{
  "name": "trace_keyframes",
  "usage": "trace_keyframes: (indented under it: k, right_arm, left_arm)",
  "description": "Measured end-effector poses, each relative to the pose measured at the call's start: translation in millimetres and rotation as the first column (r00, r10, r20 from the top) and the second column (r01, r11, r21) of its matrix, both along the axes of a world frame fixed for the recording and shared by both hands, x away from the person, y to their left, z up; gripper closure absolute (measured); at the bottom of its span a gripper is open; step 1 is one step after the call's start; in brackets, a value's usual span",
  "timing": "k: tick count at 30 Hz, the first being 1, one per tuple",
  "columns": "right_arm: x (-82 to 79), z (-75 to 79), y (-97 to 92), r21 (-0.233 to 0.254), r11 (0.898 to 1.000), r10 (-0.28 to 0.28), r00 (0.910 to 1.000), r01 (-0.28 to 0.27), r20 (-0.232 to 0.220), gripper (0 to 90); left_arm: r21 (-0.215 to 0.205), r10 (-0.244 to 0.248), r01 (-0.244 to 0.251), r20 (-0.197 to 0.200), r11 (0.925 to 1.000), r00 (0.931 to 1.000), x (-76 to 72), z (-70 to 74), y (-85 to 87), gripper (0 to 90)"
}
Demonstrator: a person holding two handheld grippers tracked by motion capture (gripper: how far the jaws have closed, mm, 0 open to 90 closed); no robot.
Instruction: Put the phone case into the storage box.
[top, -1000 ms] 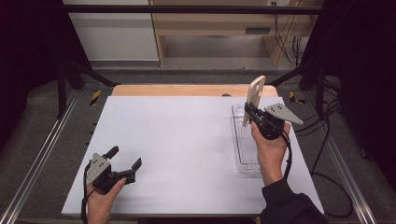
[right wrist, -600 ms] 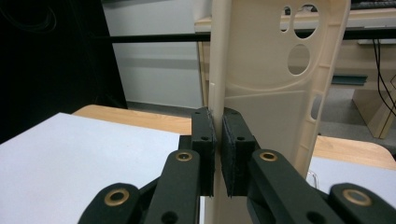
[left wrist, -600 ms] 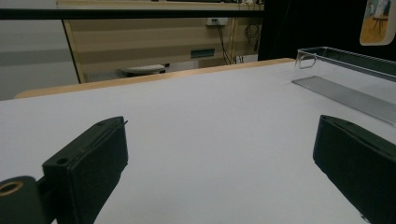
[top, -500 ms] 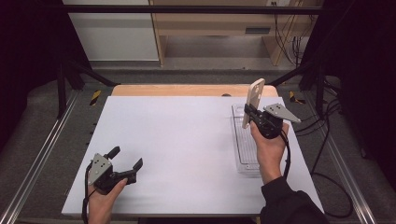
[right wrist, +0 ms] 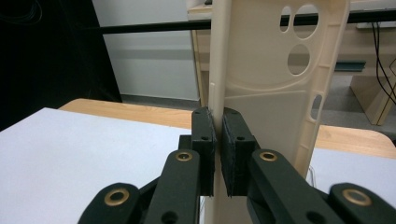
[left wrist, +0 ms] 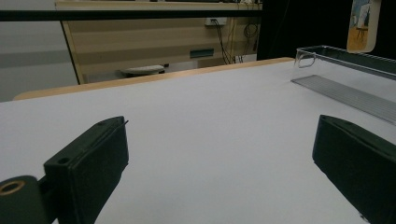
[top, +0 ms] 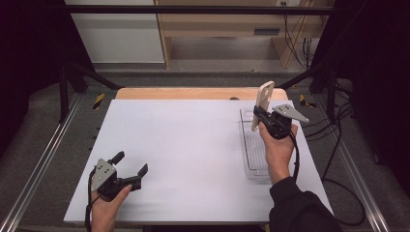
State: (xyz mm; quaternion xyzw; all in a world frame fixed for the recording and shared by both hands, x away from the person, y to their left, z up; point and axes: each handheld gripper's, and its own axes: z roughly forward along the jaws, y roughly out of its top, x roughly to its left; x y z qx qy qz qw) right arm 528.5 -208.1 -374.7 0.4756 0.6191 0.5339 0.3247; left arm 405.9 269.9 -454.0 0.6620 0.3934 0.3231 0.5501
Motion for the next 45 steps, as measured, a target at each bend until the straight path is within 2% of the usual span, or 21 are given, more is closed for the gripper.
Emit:
trace_keyframes:
  k: [25, 45]
  right_arm:
    - [23.6, -16.6, 1.2, 0.049, 0.998, -0.045, 0.9979, 0.047, -0.046, 84.8]
    - [32.9, -25.4, 5.3, 0.032, 0.996, -0.082, 0.9959, 0.083, -0.038, 84.8]
  left_arm:
    - [0.004, -0.01, 0.01, 0.012, 0.9999, 0.9999, -1.2, 0.3, -2.6, 3.6]
    - [0.01, -0.011, 0.011, 0.022, 0.9999, 0.9997, -2.0, 1.0, -3.2, 3.6]
